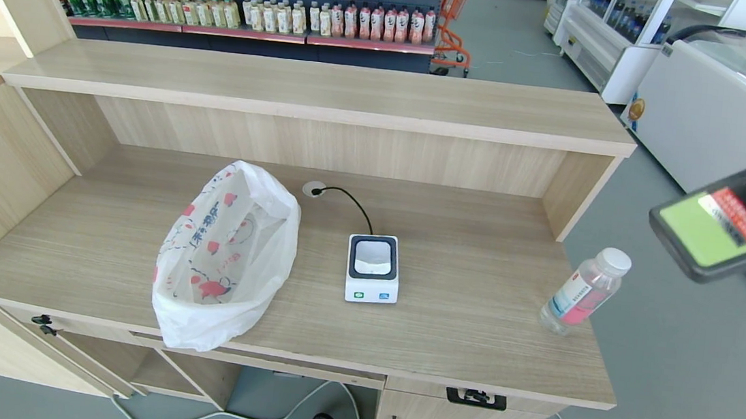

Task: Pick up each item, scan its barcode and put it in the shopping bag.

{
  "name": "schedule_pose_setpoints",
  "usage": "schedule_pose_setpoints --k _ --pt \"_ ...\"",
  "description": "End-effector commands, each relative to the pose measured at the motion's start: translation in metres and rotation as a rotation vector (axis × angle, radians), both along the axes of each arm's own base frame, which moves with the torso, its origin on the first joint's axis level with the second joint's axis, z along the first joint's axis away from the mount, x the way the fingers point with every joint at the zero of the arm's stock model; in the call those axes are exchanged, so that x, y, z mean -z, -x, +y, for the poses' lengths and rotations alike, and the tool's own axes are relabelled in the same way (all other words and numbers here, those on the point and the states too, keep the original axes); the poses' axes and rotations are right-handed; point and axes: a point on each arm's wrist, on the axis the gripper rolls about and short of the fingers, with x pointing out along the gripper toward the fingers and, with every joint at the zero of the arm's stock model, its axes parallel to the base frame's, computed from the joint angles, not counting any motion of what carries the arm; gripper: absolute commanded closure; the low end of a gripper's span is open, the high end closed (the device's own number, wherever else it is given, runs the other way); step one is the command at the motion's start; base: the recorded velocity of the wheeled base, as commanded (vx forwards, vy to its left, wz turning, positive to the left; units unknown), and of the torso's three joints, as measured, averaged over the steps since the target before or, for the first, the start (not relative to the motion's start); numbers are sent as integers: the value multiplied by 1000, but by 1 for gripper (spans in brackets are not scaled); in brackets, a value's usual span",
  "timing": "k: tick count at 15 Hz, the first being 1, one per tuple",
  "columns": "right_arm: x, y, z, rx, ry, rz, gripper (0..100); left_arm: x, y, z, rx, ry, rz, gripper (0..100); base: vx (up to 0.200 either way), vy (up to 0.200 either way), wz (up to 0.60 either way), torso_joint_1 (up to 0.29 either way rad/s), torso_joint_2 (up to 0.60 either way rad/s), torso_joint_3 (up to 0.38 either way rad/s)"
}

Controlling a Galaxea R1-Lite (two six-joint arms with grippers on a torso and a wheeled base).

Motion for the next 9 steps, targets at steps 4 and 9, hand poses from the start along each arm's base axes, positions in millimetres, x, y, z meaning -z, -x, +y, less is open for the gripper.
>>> schedule_pose_setpoints --k 4,9 --pt "24 -97 -4 -241 -126 65 100 0 0 0 0 0 0 0 0 0 0 0 0 0" --pt "30 -101 5 -309 -116 86 100 0 0 0 0 -1 0 0 0 0 0 0 0 0"
